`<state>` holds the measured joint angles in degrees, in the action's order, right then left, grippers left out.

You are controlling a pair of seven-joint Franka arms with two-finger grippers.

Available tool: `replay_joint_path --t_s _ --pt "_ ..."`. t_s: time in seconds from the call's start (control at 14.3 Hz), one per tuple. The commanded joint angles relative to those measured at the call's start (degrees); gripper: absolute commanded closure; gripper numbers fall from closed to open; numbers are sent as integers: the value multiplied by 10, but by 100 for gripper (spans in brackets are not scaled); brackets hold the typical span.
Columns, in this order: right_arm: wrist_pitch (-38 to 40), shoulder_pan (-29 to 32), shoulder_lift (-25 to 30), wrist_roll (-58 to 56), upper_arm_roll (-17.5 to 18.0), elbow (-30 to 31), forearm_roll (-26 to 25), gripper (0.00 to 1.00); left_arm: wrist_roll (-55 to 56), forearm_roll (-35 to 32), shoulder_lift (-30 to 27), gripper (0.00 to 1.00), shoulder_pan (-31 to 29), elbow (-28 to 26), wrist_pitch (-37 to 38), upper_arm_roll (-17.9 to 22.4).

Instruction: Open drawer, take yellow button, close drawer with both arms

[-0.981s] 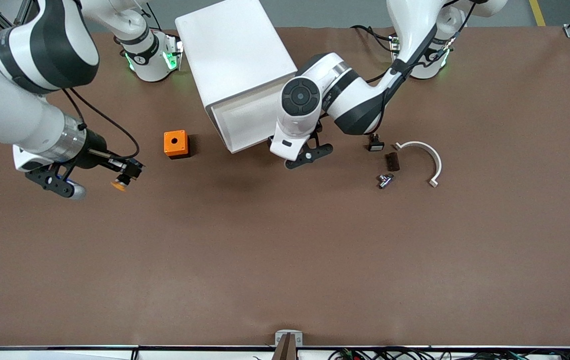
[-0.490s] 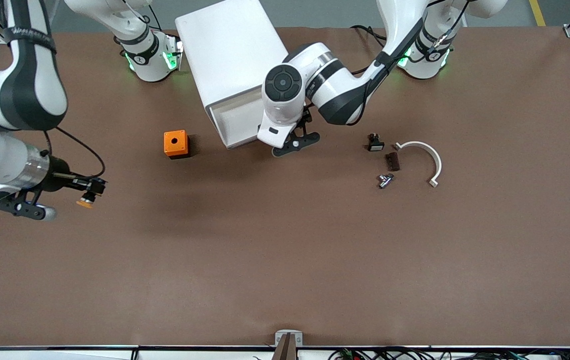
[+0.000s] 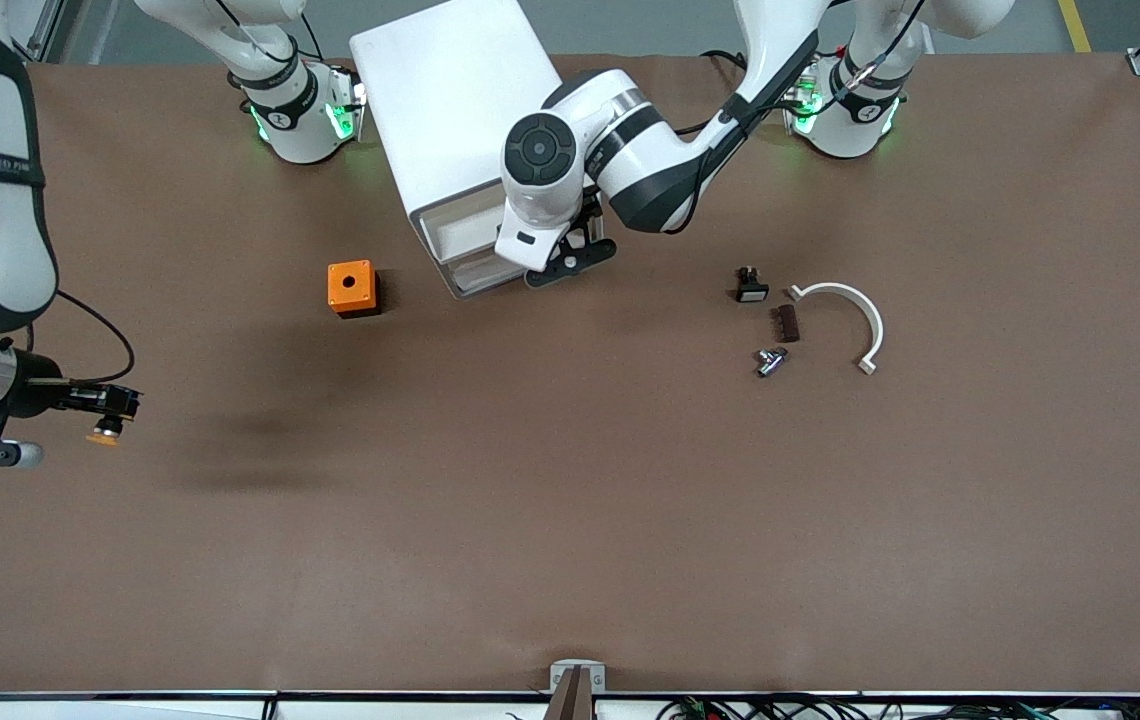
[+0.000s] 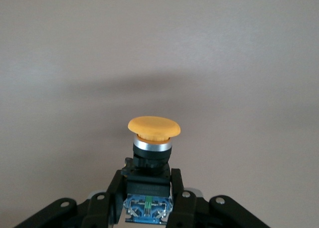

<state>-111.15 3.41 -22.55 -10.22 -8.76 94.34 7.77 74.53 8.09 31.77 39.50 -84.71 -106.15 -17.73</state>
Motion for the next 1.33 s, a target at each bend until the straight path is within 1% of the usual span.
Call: replay_joint_path --t_s 0.0,0.21,0.49,0.7,0.98,1.12,1.26 --pt "-33 26 -35 -45 11 -7 -4 100 22 34 4 0 8 -3 -7 0" --pt "-76 42 -72 -93 11 -7 -2 100 24 72 8 0 8 -3 -7 0" --pt "-115 46 -115 -102 13 -7 2 100 24 132 13 0 5 -7 -7 0" --pt "-152 46 -144 -124 15 -7 3 100 24 158 16 0 1 -12 -7 0" --pt "-209 45 -177 -125 16 -8 4 100 23 160 16 0 0 -12 -7 0" --pt "-210 47 -179 -125 21 -8 6 100 22 159 14 0 0 -12 -7 1" --pt "-210 47 -187 -127 21 -8 22 100 19 154 13 0 -1 -12 -7 2"
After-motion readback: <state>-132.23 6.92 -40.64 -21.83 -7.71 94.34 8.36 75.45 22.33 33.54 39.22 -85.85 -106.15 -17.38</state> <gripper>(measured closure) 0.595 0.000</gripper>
